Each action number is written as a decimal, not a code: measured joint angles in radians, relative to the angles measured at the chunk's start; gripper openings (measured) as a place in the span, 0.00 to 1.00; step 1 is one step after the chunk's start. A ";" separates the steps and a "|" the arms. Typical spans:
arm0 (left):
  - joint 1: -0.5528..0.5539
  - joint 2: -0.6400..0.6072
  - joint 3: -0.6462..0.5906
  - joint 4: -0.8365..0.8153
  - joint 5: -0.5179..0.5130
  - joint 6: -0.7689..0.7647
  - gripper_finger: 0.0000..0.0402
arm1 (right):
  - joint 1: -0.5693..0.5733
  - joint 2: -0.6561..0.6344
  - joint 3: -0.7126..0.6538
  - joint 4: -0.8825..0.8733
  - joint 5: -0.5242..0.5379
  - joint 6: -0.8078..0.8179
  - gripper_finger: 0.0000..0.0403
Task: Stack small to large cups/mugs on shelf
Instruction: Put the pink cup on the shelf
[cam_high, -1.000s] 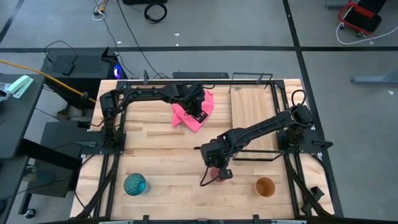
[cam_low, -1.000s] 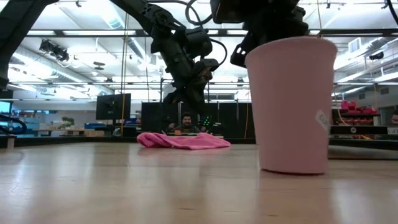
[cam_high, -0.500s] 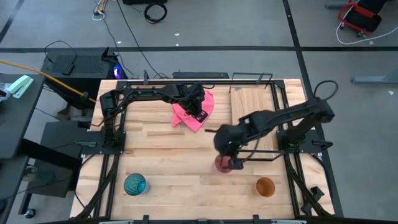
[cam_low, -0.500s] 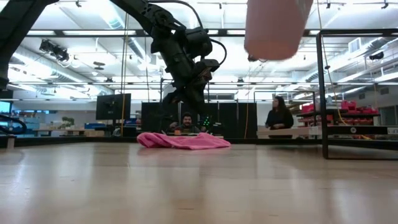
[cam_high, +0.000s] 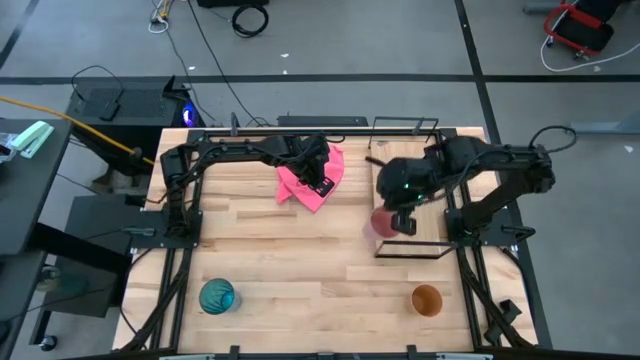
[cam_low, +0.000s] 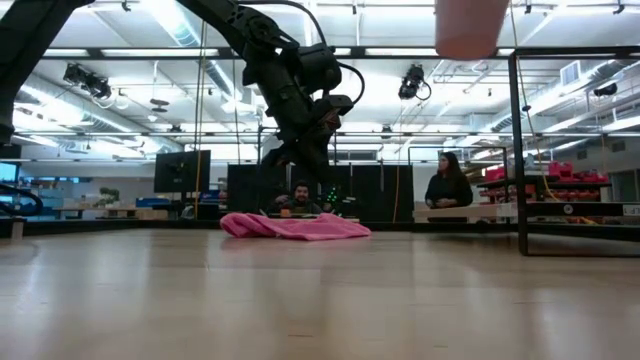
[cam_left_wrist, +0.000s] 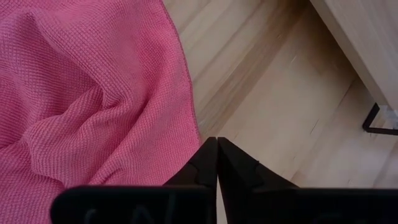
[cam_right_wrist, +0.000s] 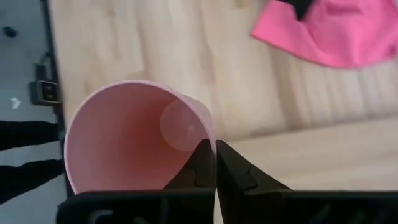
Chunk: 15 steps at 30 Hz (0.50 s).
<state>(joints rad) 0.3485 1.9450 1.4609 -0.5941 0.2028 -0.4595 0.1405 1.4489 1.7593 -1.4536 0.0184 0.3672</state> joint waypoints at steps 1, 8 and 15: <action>0.000 0.000 0.000 0.000 0.000 0.000 0.03 | -0.012 -0.003 0.007 -0.023 0.004 0.000 0.01; -0.010 0.000 0.000 0.000 -0.007 0.000 0.05 | -0.125 -0.040 0.019 -0.118 0.018 -0.041 0.01; -0.022 0.000 0.000 0.000 -0.007 0.000 0.04 | -0.263 -0.123 0.000 -0.118 0.018 -0.060 0.01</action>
<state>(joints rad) 0.3264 1.9450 1.4609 -0.5941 0.1955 -0.4599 -0.1222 1.3255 1.7596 -1.5712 0.0360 0.3075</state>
